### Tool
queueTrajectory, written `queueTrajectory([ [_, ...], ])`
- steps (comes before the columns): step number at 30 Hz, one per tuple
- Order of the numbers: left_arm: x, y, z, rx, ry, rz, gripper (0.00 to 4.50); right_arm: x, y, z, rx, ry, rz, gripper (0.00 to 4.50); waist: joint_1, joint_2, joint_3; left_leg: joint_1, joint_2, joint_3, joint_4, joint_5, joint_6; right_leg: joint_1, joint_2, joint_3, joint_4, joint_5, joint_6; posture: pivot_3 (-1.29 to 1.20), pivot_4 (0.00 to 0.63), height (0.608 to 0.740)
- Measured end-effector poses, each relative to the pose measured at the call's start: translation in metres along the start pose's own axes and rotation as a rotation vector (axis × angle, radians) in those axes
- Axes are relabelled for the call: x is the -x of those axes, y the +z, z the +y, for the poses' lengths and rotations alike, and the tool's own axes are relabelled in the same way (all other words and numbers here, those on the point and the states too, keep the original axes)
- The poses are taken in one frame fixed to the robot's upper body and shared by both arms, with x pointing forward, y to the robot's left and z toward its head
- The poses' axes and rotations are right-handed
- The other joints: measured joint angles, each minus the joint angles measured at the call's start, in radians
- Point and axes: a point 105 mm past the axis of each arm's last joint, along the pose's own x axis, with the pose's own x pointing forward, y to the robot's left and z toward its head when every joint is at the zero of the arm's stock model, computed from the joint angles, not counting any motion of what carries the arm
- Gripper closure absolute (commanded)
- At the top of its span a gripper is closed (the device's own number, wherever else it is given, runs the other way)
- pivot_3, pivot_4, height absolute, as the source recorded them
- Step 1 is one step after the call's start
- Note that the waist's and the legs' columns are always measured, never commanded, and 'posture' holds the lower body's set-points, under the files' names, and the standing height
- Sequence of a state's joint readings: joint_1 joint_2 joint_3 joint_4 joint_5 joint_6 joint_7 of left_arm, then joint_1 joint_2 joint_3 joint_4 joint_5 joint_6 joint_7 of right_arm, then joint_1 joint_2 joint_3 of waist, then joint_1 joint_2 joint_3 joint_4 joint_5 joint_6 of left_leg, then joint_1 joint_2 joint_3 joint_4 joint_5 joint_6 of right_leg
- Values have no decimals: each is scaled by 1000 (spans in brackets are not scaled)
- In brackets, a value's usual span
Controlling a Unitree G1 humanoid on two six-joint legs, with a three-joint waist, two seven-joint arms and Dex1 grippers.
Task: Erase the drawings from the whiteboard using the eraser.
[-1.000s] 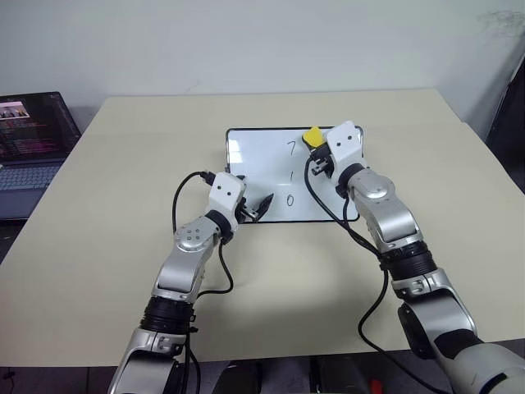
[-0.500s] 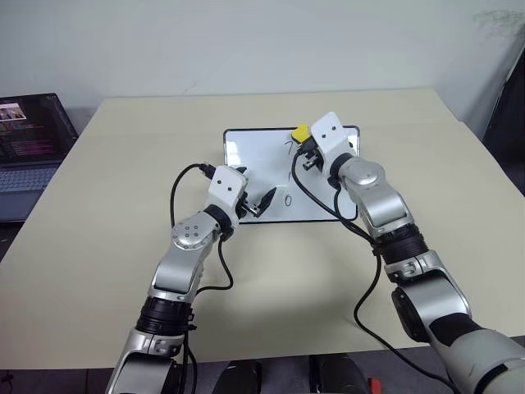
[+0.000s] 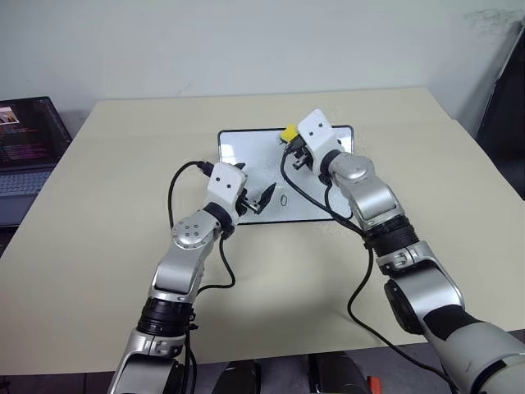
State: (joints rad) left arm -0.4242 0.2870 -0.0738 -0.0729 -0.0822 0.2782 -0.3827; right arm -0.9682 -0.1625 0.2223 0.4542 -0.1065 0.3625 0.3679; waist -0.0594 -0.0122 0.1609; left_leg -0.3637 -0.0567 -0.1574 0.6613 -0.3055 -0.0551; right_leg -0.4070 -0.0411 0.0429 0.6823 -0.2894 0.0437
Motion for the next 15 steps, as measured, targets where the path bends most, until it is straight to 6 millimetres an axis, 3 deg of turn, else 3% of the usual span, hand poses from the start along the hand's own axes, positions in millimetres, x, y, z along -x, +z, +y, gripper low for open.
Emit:
queueTrajectory([
  [5,2,-1,1,0,8,5,0,8,-14,27,-2,85,23,3451,1,0,0,0,0,0,0,0,0,0,0,0,0,0,0,0,150,740],
  [15,5,-2,6,6,28,12,0,11,-18,31,-2,98,46,3451,3,0,0,0,0,-1,1,0,-1,0,0,0,0,1,0,0,150,740],
])
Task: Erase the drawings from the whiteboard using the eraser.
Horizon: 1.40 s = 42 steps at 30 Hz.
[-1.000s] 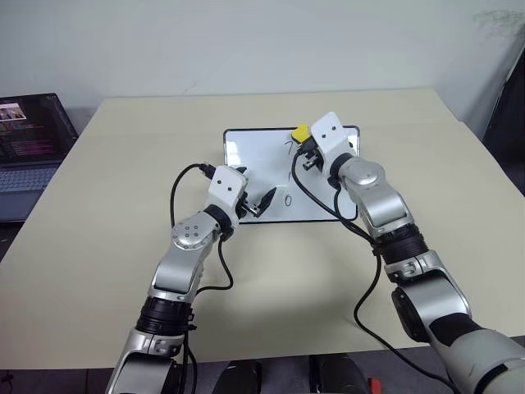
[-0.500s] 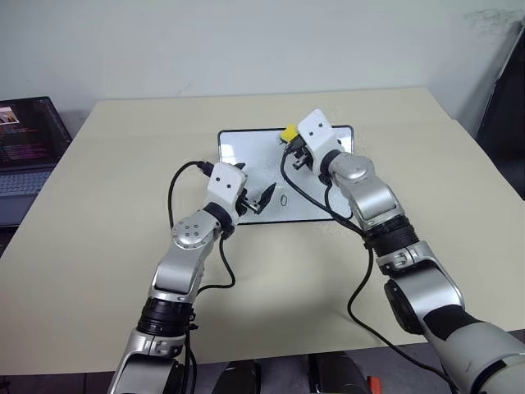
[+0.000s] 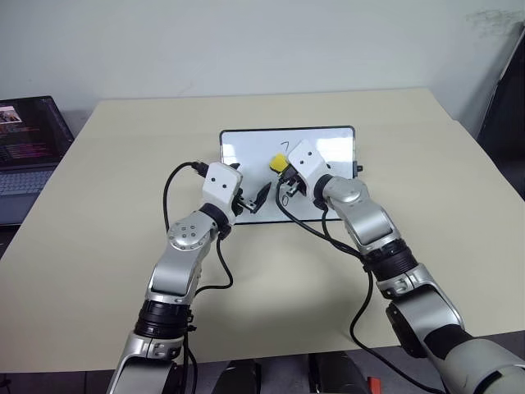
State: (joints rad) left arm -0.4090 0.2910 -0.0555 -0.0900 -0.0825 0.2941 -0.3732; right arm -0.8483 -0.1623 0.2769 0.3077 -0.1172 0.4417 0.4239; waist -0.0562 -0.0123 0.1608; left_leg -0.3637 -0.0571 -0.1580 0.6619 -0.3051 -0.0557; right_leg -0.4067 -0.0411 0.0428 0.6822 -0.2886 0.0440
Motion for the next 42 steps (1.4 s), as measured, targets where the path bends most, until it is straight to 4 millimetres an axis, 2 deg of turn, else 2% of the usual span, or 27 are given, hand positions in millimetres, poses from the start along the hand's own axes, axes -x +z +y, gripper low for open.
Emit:
queueTrajectory([
  [6,0,0,0,2,-1,0,0,-7,8,-18,11,-44,-5,3451,3,0,0,0,0,-1,0,1,-1,0,1,0,0,3,0,0,150,740],
  [13,-2,4,-1,1,-10,-12,0,-10,20,-58,21,-172,-30,3451,3,0,0,0,0,-1,0,2,-2,0,1,0,0,4,-1,0,150,740],
  [17,-3,5,-2,2,-12,-17,0,-11,22,-69,20,-212,-42,3451,3,0,0,0,0,-1,0,2,-2,0,1,0,0,4,-1,0,150,740],
  [25,-3,6,-2,3,-13,-17,0,-12,22,-69,24,-220,-57,3451,2,0,0,0,0,-1,0,2,-2,0,1,0,0,4,-1,0,150,740],
  [34,-3,5,-2,4,-13,-11,0,-6,24,-53,-11,-183,-58,3451,-1,0,0,-1,1,-1,0,2,-2,-1,1,0,-1,4,-1,0,150,740],
  [39,-3,4,-2,7,-14,-2,0,-4,36,-45,-24,-159,-89,3451,0,0,0,-2,1,0,-1,2,-2,-2,1,1,-2,4,-1,0,150,740],
  [42,-3,4,-2,8,-14,0,0,-5,36,-45,-23,-159,-86,3451,2,0,0,-2,0,0,-1,2,-2,-2,1,1,-2,4,-1,0,150,740],
])
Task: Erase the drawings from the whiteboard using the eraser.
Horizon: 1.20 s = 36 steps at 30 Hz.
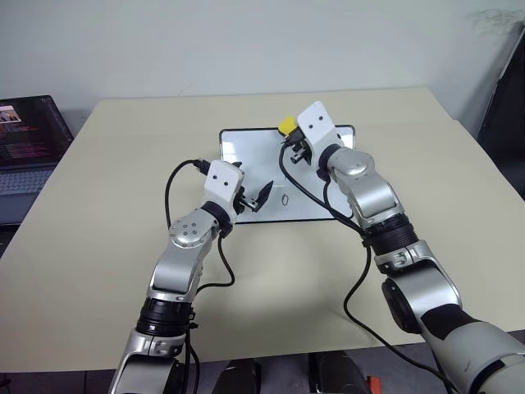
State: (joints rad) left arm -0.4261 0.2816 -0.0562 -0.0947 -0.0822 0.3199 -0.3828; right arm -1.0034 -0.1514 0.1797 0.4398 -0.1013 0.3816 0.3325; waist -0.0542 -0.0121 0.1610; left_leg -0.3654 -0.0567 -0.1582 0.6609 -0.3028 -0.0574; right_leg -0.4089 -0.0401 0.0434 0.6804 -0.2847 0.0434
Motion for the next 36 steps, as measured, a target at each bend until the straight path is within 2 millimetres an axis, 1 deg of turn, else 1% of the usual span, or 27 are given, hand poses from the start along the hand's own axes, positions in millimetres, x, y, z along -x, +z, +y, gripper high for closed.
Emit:
queueTrajectory([
  [6,0,4,-2,-5,-5,-10,0,-6,7,-6,35,-5,-14,3451,-1,0,0,0,0,0,0,0,0,0,0,0,0,0,0,0,150,740],
  [8,0,6,-3,-8,-8,-17,0,-9,5,-7,55,-5,-10,3451,-1,0,0,0,0,0,0,0,0,0,0,0,0,0,0,0,150,740],
  [11,0,5,-3,-7,-8,-13,0,-12,-3,-6,63,-4,0,3451,-2,0,0,0,0,1,0,0,0,0,0,0,0,0,0,0,150,740],
  [14,0,5,-3,-5,-9,-8,0,-15,-3,-4,70,3,-11,3451,-4,0,0,0,0,1,0,0,0,0,0,1,1,0,0,0,150,740],
  [20,1,12,-3,-15,-5,-30,0,-16,-5,7,104,42,-10,3451,-4,0,0,1,0,1,0,0,0,1,0,1,1,0,0,0,150,740],
  [29,3,10,0,-11,19,-24,0,-5,-23,39,132,180,30,3451,-3,0,0,2,0,0,1,0,0,2,0,0,1,0,0,0,150,740],
  [32,5,8,1,-9,23,-17,0,-1,-27,43,125,194,42,3451,-2,0,0,2,0,0,1,0,0,2,0,0,1,0,0,0,150,740],
  [36,5,7,0,-7,23,-14,0,3,-27,41,96,179,42,3451,1,0,0,2,0,0,1,0,0,2,0,0,1,0,0,0,150,740],
])
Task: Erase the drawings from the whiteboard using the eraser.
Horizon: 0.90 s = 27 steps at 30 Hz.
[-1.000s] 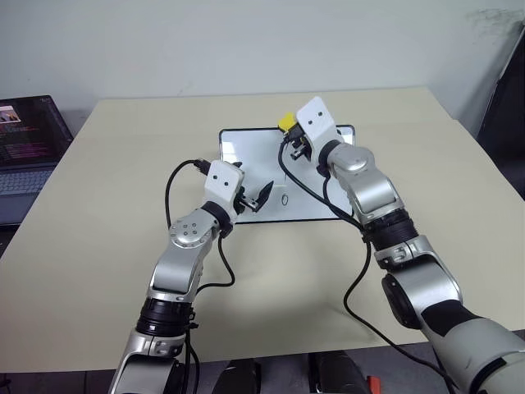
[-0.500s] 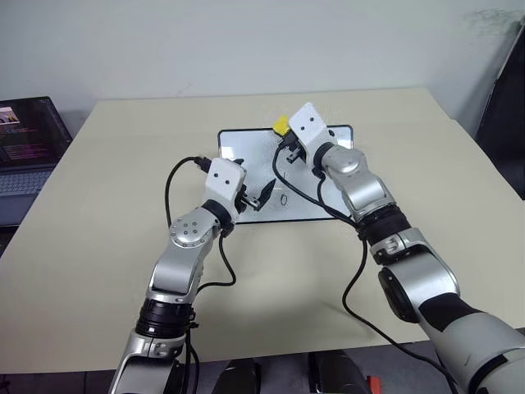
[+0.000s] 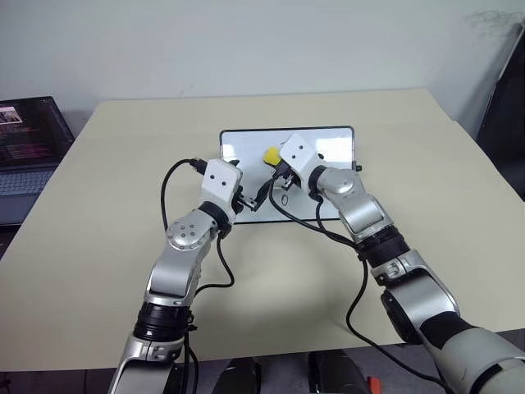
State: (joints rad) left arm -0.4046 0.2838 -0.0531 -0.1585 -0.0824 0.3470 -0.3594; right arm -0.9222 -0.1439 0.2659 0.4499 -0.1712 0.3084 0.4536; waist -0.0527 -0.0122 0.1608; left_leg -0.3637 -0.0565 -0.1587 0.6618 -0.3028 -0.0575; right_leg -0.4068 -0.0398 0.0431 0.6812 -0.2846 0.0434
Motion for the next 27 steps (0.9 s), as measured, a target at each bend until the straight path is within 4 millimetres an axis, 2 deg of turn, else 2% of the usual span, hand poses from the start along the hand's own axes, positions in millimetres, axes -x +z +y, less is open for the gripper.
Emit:
queueTrajectory([
  [9,-1,1,-1,2,-7,-6,0,12,8,-29,-73,-115,-53,3451,1,0,0,-1,0,1,-1,0,0,-2,0,0,-1,0,0,0,150,740],
  [19,-3,4,-3,2,-12,-15,0,14,1,-35,-99,-95,33,3451,1,0,0,-1,0,1,-1,0,0,-2,0,0,-1,0,0,0,150,740],
  [27,-4,4,-7,5,-25,-16,0,12,4,-34,-128,-64,49,3451,1,0,0,-1,0,1,-1,0,0,-2,0,0,-1,0,0,0,150,740],
])
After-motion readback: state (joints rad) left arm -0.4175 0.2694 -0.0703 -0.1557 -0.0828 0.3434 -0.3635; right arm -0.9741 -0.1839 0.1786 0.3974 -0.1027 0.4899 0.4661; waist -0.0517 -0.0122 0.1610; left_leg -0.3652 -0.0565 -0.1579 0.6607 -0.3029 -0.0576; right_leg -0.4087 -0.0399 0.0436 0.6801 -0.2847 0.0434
